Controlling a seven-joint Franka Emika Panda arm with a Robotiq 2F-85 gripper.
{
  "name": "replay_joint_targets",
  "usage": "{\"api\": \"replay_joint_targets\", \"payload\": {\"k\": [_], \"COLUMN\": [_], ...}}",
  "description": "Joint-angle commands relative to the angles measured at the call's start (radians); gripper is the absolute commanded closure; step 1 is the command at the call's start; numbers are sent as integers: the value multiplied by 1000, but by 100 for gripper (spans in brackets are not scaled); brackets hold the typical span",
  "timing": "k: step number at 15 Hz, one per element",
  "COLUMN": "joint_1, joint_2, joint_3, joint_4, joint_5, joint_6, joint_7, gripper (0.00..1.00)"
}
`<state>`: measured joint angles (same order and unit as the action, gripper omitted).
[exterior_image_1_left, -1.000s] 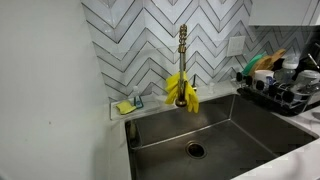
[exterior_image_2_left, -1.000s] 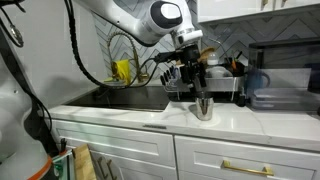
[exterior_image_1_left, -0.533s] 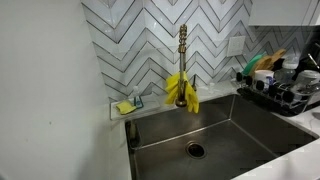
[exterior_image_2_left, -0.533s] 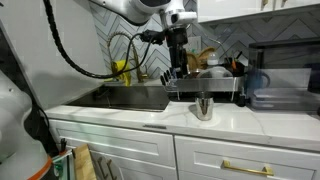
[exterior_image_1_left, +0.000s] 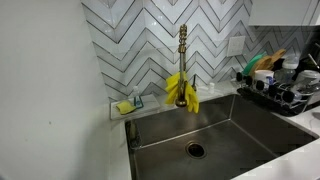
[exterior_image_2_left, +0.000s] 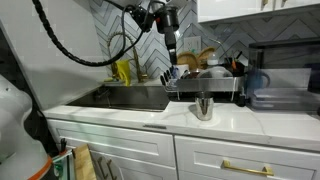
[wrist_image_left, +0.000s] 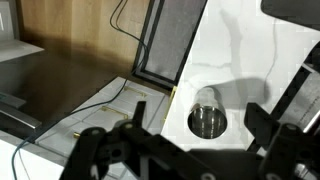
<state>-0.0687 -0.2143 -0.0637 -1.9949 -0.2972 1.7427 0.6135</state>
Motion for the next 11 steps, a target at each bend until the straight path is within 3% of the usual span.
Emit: {"api": "replay_joint_targets", "payload": {"k": [1,11], "joint_1": [-14,-18], "joint_2": [-49,-54], "joint_3": [37,55], "joint_4": [-7,6], "joint_5": [-64,-75], "joint_6": [-37,-17], "joint_7": [-31,-16], "gripper": [0,0]}}
